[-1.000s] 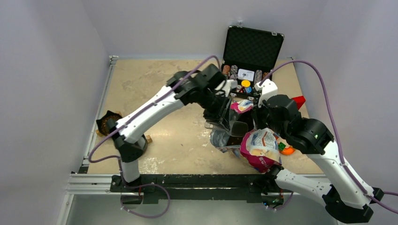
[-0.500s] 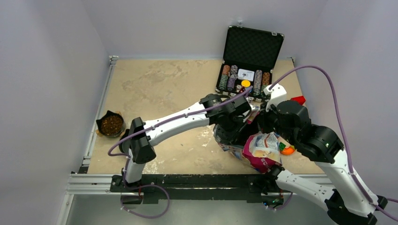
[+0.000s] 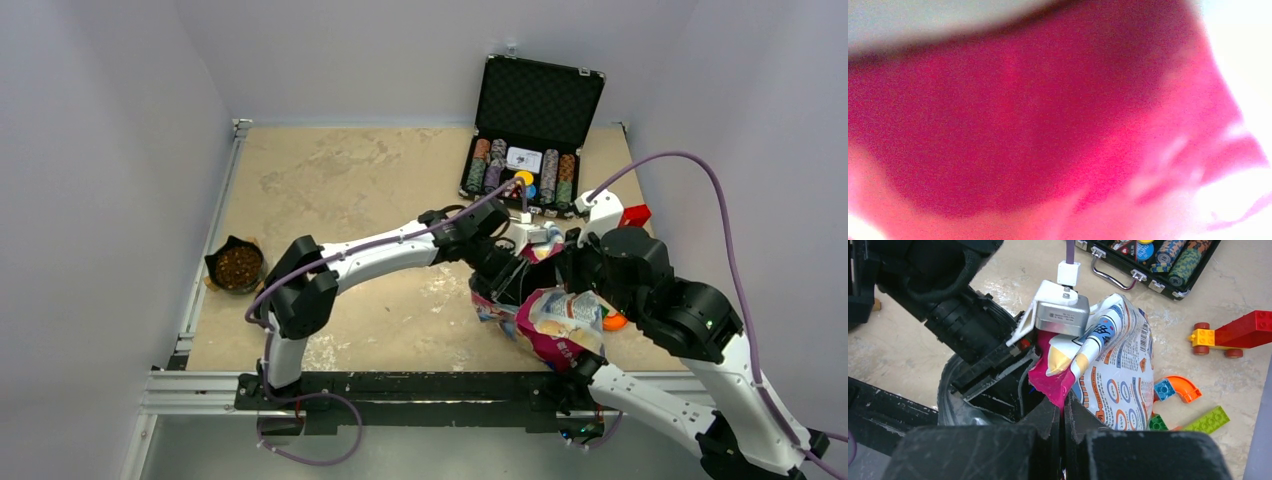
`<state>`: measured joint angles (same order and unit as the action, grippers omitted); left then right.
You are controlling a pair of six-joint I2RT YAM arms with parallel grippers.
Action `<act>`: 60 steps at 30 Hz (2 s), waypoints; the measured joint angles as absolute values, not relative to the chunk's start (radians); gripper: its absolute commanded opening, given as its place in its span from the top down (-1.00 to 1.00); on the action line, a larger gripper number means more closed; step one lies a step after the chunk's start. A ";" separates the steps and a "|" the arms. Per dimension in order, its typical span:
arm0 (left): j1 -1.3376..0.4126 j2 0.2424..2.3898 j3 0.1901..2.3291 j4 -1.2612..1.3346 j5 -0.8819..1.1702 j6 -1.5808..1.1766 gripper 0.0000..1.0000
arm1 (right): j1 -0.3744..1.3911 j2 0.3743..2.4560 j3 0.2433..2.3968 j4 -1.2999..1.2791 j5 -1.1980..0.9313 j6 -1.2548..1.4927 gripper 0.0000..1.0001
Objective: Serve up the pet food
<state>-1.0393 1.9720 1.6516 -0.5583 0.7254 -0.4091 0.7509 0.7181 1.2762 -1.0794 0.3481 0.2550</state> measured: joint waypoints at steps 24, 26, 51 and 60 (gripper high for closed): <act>-0.800 1.554 1.097 -0.139 1.068 -0.768 1.00 | 0.759 0.664 1.256 -1.061 0.323 0.277 1.00; -0.796 1.552 1.096 -0.129 1.072 -0.785 1.00 | 0.759 0.664 1.256 -1.061 0.324 0.277 1.00; -0.714 1.471 0.981 0.149 1.180 -1.107 1.00 | 0.759 0.666 1.254 -1.055 0.348 0.280 1.00; -0.713 1.484 0.815 0.536 1.179 -1.443 1.00 | 0.759 0.666 1.251 -1.050 0.348 0.280 1.00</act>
<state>-0.7132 1.4841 0.8150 0.5358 1.1790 -1.4425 0.7589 0.6662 1.2507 -1.0496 0.3481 0.2798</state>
